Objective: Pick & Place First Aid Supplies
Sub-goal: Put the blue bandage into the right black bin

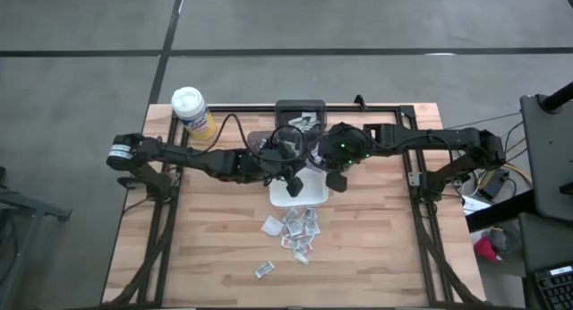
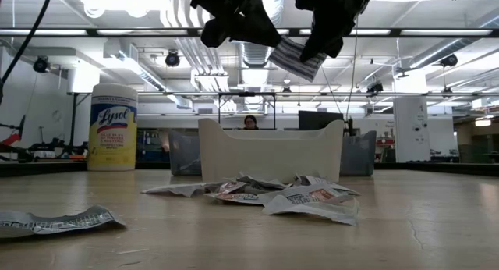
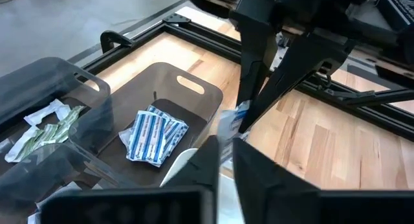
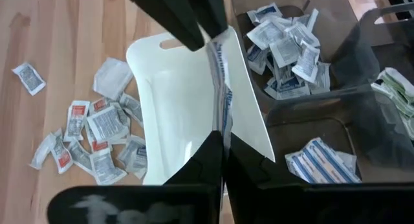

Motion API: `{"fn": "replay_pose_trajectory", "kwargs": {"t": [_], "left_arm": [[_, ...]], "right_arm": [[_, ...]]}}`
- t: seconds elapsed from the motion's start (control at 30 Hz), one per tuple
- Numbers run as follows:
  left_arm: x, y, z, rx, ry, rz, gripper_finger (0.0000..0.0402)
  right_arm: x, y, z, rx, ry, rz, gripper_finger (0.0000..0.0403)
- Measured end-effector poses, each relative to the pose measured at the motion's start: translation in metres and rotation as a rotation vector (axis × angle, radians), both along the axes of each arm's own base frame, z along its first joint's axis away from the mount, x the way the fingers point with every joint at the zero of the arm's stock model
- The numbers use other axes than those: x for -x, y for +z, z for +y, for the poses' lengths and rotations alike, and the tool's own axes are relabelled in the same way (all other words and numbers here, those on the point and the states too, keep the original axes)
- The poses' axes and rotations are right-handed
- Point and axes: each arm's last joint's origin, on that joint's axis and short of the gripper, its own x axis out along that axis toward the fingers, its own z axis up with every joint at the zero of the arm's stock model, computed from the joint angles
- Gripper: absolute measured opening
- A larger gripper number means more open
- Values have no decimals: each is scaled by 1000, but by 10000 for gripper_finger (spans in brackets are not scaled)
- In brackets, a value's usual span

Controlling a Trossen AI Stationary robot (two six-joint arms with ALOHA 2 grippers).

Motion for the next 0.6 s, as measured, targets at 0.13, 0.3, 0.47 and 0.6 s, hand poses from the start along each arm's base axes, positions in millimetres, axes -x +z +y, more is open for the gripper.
{"fn": "replay_pose_trajectory", "kwargs": {"t": [0.13, 0.3, 0.47, 0.6], "left_arm": [[0, 0, 3, 1, 9, 1, 104], [3, 4, 7, -59, 67, 6, 179], [18, 16, 10, -132, 102, 37, 212], [37, 25, 12, -162, 153, 100, 215]], "right_arm": [[1, -1, 0, -2, -1, 15, 8], [5, -4, -2, 6, -19, 64, 8], [13, -8, -9, 57, -81, 156, 8], [18, -10, -17, 131, -102, 213, 8]]}}
